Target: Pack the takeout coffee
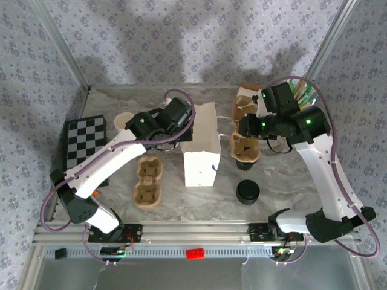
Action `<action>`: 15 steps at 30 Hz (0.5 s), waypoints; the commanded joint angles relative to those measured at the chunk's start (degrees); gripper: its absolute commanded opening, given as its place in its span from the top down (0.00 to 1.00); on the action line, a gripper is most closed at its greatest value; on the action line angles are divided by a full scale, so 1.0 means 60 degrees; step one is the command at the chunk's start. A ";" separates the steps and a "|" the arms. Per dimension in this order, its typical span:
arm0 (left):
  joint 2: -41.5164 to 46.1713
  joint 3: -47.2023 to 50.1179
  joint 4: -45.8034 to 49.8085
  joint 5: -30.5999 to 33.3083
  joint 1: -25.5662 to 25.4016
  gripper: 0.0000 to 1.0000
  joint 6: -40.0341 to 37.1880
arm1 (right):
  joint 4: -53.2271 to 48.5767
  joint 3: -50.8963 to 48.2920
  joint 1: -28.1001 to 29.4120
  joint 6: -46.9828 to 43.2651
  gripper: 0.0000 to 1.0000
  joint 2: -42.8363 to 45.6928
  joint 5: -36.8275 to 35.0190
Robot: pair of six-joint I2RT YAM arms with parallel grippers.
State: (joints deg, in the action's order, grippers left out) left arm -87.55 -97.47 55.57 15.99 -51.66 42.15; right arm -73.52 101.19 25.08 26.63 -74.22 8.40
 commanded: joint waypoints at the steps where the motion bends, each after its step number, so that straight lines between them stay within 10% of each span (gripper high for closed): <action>1: 0.0052 -0.0441 -0.0268 -0.0498 0.0114 0.97 -0.0499 | -0.0211 0.0495 0.0168 0.0522 0.72 0.0208 0.0020; 15: 0.0446 -0.0335 0.0105 -0.0866 0.0282 0.74 -0.0806 | 0.0566 0.1184 0.1425 0.1842 0.72 0.0003 -0.0031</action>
State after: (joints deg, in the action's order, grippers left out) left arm -87.50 -98.96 55.48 11.33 -50.24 38.57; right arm -72.36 105.47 32.05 34.72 -73.82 8.80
